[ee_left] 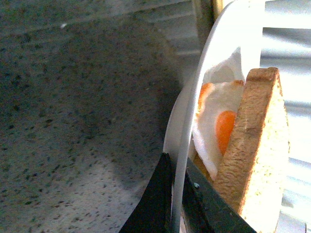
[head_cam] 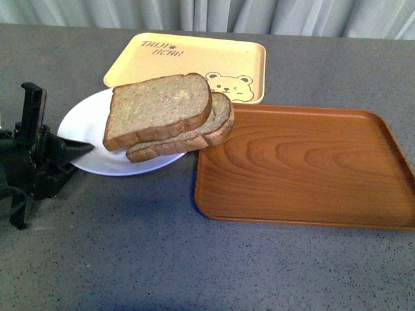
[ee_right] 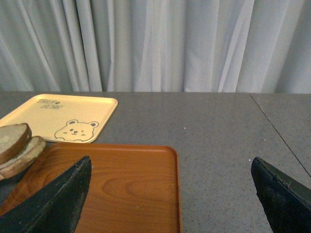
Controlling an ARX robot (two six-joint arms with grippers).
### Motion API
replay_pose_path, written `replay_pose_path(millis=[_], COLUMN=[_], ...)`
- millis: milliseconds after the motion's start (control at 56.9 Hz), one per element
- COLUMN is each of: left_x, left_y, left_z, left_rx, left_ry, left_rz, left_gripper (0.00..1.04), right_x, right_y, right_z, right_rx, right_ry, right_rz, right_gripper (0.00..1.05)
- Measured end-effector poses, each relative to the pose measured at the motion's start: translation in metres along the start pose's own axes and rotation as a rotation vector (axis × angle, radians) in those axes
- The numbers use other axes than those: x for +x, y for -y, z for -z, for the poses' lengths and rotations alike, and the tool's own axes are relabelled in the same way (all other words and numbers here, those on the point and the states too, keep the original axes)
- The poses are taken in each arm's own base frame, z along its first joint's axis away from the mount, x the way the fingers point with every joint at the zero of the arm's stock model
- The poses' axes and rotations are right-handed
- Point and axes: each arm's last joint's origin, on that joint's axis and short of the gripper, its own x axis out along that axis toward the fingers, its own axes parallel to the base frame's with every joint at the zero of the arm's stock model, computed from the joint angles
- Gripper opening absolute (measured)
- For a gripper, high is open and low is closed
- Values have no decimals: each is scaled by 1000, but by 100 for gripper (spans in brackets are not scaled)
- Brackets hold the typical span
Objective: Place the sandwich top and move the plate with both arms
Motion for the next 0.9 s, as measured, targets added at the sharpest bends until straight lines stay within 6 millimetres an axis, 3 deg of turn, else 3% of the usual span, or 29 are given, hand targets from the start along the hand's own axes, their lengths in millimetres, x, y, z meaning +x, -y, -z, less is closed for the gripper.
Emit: replay_pose_path(millis=[123, 246, 492, 597, 790, 896], left_x=[2, 17, 71, 96, 160, 176], left_y=[21, 47, 92, 97, 97, 104], left_z=[-9, -20, -30, -28, -16, -17], left_rx=[9, 34, 117, 144, 180, 198], left_ry=[7, 9, -27, -56, -121, -130], left_rz=[22, 44, 62, 51, -13, -9], left_gripper=[2, 2, 2, 2, 2, 2], right_x=[0, 0, 0, 0, 0, 0], right_y=[0, 0, 0, 0, 0, 0], right_z=[0, 0, 0, 0, 0, 0], right_rx=[0, 0, 0, 0, 0, 0], right_ry=[0, 0, 0, 0, 0, 0], right_rz=[0, 0, 0, 0, 0, 0], right_gripper=[96, 96, 96, 96, 96, 96])
